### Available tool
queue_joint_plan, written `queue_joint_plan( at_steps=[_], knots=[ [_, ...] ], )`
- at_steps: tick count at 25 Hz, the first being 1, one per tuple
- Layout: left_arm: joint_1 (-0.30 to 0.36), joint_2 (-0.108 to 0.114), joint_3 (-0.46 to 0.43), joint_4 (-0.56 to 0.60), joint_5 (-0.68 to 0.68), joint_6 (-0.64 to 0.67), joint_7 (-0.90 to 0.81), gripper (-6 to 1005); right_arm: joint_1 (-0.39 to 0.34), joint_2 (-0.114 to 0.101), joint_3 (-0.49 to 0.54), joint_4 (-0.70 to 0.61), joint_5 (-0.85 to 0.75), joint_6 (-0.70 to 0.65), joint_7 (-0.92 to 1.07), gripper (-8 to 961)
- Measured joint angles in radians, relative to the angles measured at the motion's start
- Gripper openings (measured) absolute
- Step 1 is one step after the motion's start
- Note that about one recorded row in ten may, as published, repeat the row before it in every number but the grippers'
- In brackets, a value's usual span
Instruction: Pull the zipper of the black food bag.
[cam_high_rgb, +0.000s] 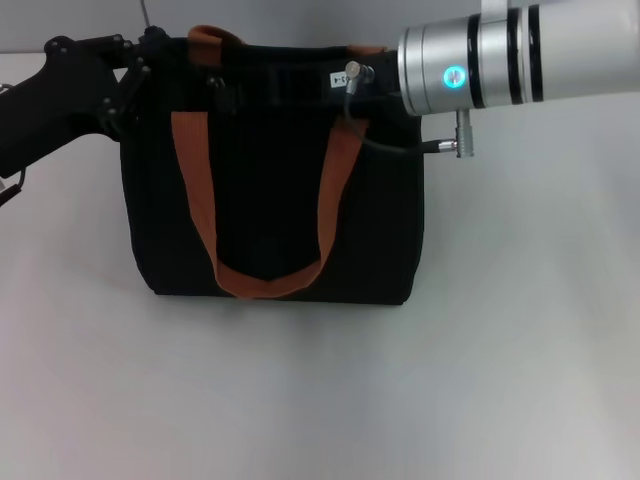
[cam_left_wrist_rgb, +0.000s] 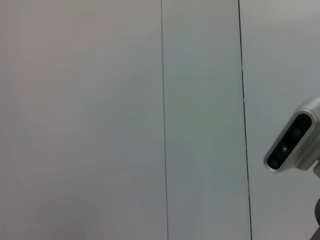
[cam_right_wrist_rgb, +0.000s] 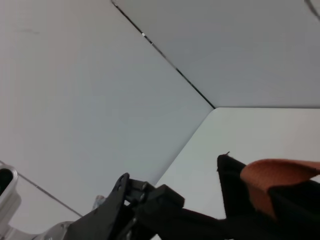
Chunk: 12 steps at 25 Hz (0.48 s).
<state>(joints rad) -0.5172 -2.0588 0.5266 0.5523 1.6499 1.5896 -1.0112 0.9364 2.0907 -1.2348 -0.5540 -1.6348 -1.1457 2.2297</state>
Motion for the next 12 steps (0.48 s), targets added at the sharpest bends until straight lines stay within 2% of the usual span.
queue_joint_plan(
  at_steps=[8,12],
  knots=[
    [0.000,0.005,0.000,0.000,-0.014,0.001,-0.015,37,-0.052,-0.004,0.000,-0.029,-0.004,-0.001,0.015,-2],
    [0.000,0.009,-0.001,0.000,-0.021,0.001,-0.016,37,-0.110,-0.008,0.000,-0.084,-0.008,-0.009,0.039,-1]
  ],
)
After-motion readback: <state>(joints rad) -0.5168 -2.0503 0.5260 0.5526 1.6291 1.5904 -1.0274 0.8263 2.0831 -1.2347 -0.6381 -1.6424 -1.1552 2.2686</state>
